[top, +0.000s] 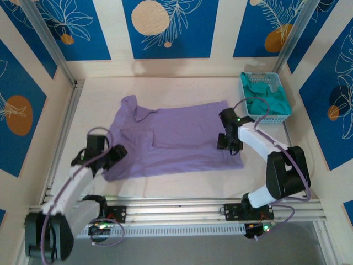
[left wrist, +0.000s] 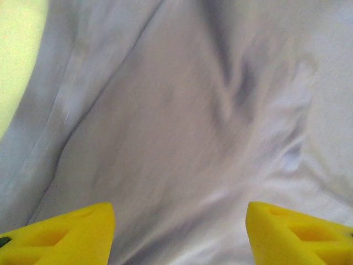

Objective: Fold the inside-out t-shirt

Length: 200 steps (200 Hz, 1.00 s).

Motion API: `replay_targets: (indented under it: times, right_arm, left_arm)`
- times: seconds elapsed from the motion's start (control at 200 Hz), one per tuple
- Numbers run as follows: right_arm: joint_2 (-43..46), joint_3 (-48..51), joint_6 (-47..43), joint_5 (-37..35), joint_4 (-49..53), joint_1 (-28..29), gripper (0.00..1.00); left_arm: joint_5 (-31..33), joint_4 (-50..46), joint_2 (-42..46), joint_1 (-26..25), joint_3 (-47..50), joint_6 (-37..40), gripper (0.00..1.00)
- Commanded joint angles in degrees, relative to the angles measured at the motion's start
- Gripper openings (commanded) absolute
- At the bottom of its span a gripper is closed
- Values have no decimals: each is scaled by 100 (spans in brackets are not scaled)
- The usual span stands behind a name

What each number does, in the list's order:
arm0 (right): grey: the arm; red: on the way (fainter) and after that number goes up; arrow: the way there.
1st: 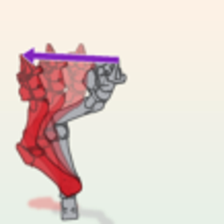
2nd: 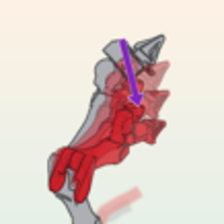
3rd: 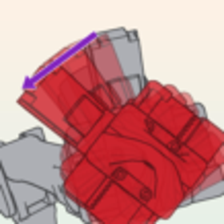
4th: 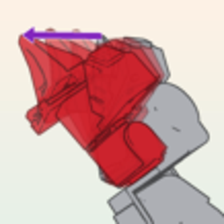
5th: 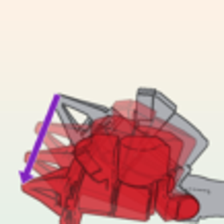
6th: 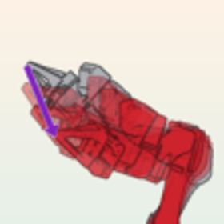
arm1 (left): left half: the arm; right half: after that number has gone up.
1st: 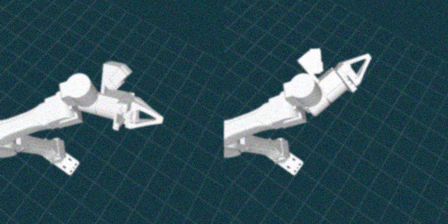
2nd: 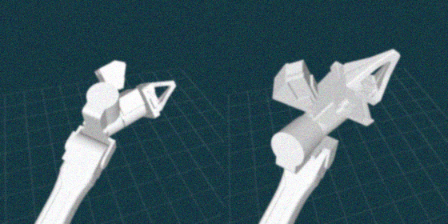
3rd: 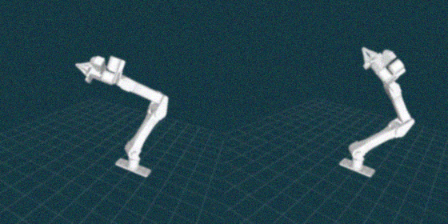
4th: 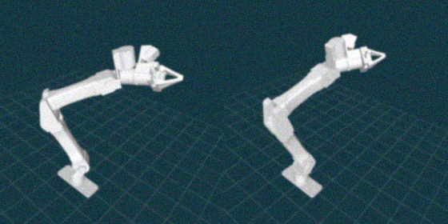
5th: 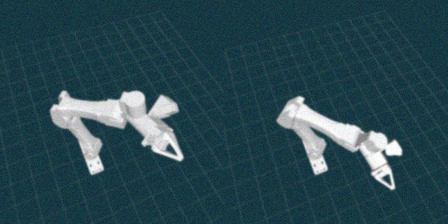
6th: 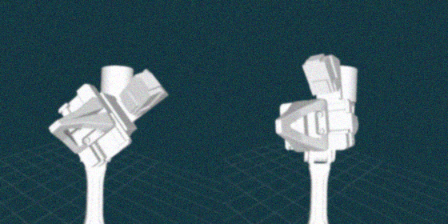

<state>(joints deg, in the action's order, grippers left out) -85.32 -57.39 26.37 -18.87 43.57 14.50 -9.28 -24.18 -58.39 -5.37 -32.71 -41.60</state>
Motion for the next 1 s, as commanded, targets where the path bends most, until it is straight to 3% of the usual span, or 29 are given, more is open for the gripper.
replay_targets:
  times: [0.0,0.165,0.33,0.62,0.995]
  right_arm:
    - [-562,-834,-164,274,-1239,-398,51]
    - [-2436,-2888,-353,86,-1006,-698,51]
    - [-4221,-5119,-483,-130,-27,-820,50]
    - [-6158,-7852,-565,-259,1443,-971,48]
    - [-6562,-8472,-552,4,1910,-1098,45]
  left_arm:
    - [293,856,-892,36,-1003,530,65]
    - [429,1374,-2142,26,-2116,782,67]
    - [662,1601,-3151,31,-2914,1046,67]
    - [853,1382,-4420,49,-4166,1473,68]
    - [859,917,-5383,111,-5151,1681,69]
